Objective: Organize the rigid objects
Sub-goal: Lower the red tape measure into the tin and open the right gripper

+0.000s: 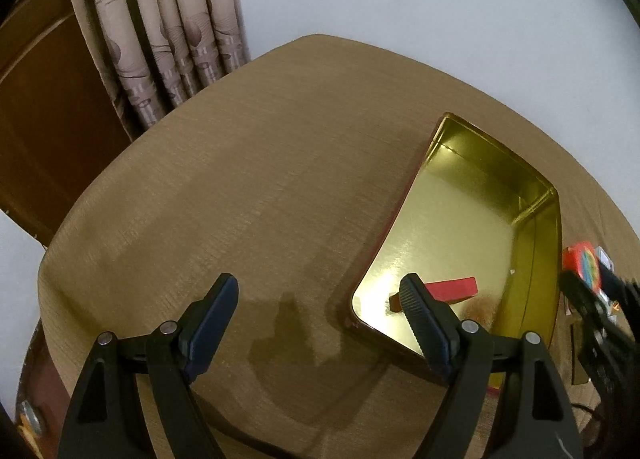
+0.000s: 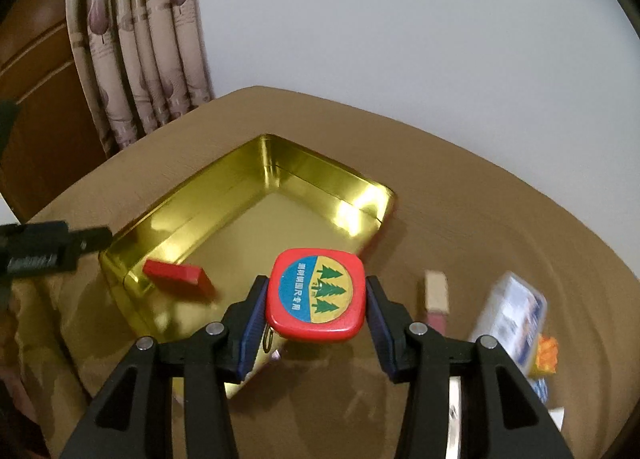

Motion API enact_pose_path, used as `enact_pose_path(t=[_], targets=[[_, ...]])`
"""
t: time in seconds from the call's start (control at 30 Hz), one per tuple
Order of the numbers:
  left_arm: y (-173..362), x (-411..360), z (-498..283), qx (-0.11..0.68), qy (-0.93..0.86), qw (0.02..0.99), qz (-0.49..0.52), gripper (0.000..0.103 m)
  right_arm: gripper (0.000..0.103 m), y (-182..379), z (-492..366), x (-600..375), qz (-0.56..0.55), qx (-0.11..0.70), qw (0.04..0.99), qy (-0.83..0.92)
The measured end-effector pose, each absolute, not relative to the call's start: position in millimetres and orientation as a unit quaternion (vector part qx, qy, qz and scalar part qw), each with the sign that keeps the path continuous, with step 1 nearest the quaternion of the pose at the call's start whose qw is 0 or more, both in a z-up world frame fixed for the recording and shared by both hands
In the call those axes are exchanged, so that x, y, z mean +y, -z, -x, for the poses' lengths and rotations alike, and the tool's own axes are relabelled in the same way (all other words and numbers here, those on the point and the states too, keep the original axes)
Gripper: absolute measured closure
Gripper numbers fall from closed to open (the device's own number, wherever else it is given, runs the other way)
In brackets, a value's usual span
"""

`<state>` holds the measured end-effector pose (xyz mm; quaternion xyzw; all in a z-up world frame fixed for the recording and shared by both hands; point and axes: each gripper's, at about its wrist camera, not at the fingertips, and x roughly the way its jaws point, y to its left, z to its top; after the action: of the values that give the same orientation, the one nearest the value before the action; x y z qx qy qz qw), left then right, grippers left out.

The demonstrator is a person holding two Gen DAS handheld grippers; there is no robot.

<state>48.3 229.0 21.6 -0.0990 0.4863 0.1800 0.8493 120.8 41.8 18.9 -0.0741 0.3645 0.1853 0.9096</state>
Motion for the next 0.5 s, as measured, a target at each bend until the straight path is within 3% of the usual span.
enact_pose_path(t=[0.5], targets=[[-14, 232, -53, 0.498, -0.185, 0.840, 0.107, 0.023, 0.055, 20, -163, 84, 0.123, 0.410, 0.884, -0.189]])
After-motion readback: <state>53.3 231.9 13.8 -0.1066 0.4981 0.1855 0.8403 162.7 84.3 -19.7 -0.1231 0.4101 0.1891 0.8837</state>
